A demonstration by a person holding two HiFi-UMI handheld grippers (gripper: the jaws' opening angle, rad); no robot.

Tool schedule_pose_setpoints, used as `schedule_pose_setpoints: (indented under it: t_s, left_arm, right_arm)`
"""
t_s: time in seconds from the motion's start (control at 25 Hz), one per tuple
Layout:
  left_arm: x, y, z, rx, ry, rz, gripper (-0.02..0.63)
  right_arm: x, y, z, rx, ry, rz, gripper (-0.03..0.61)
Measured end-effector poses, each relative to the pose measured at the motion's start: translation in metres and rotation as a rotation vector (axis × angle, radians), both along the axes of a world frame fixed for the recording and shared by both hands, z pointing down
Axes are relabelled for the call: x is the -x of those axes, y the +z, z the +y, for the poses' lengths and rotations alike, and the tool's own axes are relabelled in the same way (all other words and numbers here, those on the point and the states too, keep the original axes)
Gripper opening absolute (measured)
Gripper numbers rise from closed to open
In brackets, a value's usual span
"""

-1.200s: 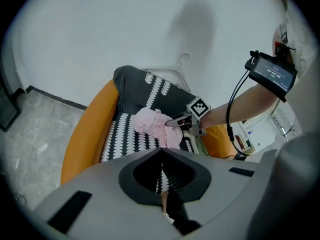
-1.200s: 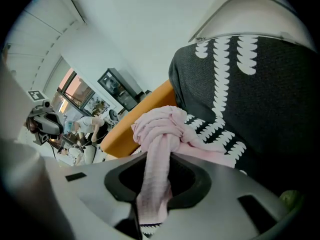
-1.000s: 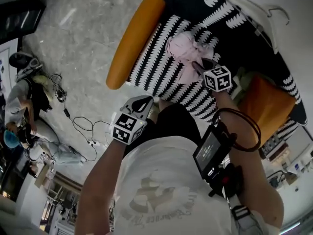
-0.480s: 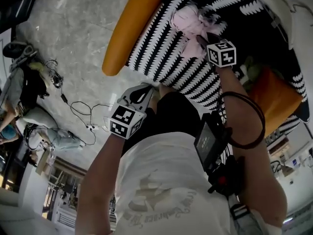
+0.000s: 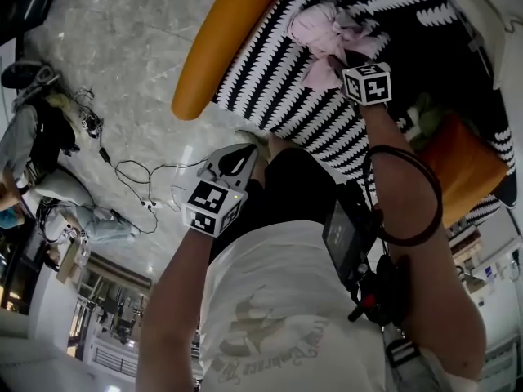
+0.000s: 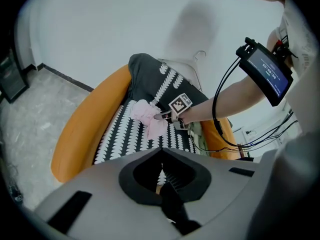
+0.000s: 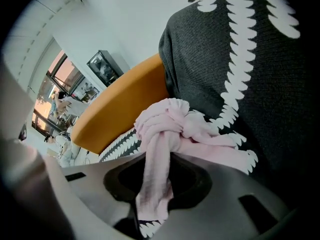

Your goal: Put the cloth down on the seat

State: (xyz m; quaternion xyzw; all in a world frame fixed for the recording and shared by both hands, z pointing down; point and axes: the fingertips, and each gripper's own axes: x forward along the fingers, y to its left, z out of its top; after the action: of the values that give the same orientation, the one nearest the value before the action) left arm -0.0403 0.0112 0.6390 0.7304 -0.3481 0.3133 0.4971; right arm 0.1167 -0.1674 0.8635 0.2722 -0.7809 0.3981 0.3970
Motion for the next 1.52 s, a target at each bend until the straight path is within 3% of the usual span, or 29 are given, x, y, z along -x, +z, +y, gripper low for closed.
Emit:
schedule_pose_setpoints:
  t_s: [0.2,0.6,1.24,1.52]
  left_arm:
    - [0.0,-0.004,0.001,-0.002,-0.018,0.004,0.012]
    - [0.002,-0.023,0.008,-0.064,0.021,-0.009,0.012]
    - [0.021,-0.038,0.045,-0.127,0.064,-0.037,0.012]
    - [0.037,-0.057,0.05,-0.177,0.045,-0.015,0.012]
  right_arm:
    - [0.003,0.001,0.002,0.0,0.006,0.047,0.138]
    - [-0.001,-0.027,0.016,-0.019,0.075,0.027,0.175]
    - [-0.029,-0.09,0.095,-0.04,0.179,0.034,0.083]
    - [-0.031,-0.136,0.129,-0.082,0.293,-0.016,0.06]
